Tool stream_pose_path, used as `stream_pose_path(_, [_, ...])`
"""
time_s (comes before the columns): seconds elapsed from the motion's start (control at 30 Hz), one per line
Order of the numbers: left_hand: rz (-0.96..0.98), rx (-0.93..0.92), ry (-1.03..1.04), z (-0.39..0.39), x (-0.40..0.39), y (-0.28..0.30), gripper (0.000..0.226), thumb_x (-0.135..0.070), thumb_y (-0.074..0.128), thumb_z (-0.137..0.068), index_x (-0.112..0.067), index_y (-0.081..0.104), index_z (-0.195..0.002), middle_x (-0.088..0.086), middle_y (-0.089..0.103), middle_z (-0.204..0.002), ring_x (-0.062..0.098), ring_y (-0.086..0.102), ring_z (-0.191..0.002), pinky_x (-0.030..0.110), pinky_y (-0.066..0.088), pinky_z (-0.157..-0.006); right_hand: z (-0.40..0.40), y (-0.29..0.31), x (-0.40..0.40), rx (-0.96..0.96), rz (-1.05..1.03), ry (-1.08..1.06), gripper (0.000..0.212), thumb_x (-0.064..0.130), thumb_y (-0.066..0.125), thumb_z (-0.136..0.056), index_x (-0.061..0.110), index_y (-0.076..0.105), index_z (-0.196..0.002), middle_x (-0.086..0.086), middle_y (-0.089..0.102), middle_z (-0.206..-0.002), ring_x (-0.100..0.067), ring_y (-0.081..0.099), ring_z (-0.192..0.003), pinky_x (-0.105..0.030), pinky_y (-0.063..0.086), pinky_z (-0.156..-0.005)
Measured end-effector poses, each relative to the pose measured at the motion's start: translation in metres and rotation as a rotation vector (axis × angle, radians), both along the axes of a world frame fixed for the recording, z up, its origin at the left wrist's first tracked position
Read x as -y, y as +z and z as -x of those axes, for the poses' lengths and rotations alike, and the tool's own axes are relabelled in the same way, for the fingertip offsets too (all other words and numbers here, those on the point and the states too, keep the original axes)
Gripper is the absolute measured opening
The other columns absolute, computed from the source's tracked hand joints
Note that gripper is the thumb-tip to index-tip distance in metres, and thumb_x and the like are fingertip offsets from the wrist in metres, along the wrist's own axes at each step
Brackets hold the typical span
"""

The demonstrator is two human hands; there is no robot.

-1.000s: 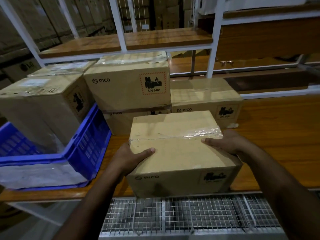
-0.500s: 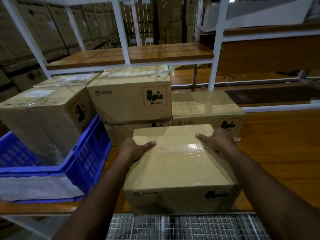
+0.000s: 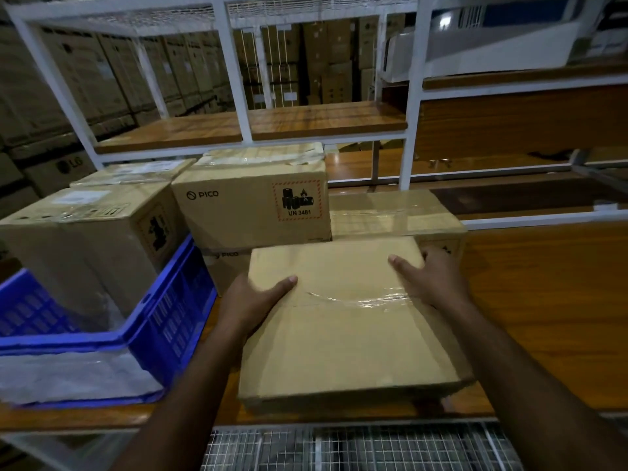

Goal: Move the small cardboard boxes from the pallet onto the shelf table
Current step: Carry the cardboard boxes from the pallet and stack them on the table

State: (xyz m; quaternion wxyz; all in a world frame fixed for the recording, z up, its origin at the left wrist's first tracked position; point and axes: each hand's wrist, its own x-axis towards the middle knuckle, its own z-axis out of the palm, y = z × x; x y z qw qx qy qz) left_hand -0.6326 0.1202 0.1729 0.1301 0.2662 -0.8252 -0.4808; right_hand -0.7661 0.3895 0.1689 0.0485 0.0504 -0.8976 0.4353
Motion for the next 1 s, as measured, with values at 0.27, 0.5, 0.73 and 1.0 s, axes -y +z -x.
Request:
stream_pose_path(0.27, [-0.062, -0.371, 0.122, -0.036, -0.025, 0.035, 0.08, -0.087, 0.062, -0.067, -0.033, 0.045, -0.125, -0.009, 0.055, -0.121, 0.015, 0.061, -0.112, 0.046, 0.058, -0.088, -0.053, 0.053, -0.033, -0.15, 0.212, -0.088, 0.046, 0.065, 0.042, -0.095, 0.025, 0.067, -0.097, 0.002, 0.068, -0.091, -0.016, 0.064, -0.087, -0.046, 0.057, -0.076])
stream_pose_path(0.5, [-0.065, -0.228, 0.079, -0.038, -0.024, 0.019, 0.089, -0.073, 0.069, -0.073, -0.022, 0.043, -0.142, 0.003, 0.05, -0.142, 0.008, 0.056, -0.112, 0.021, 0.049, -0.075, -0.059, 0.026, -0.035, 0.012, 0.165, -0.051, 0.044, 0.05, 0.061, -0.092, 0.02, 0.061, -0.124, -0.003, 0.065, -0.117, -0.016, 0.062, -0.095, -0.036, 0.056, -0.071])
stream_pose_path(0.73, [-0.025, 0.098, -0.017, -0.015, -0.004, 0.05, 0.081, -0.058, 0.066, -0.087, -0.015, 0.041, -0.15, 0.009, 0.056, -0.142, 0.018, 0.059, -0.106, 0.024, 0.046, -0.068, -0.027, 0.052, -0.03, 0.287, 0.106, 0.146, 0.026, 0.042, 0.063, -0.094, 0.019, 0.061, -0.106, 0.003, 0.068, -0.091, -0.009, 0.062, -0.08, -0.027, 0.044, -0.058])
stream_pose_path(1.0, [-0.154, 0.242, -0.132, 0.003, 0.005, 0.048, 0.047, -0.051, 0.068, -0.089, -0.011, 0.066, -0.112, 0.006, 0.076, -0.099, 0.02, 0.073, -0.09, 0.027, 0.055, -0.067, -0.009, 0.053, -0.019, 0.397, 0.046, 0.186, 0.039, 0.047, 0.069, -0.087, 0.014, 0.063, -0.107, -0.007, 0.071, -0.092, -0.02, 0.067, -0.082, -0.031, 0.046, -0.06])
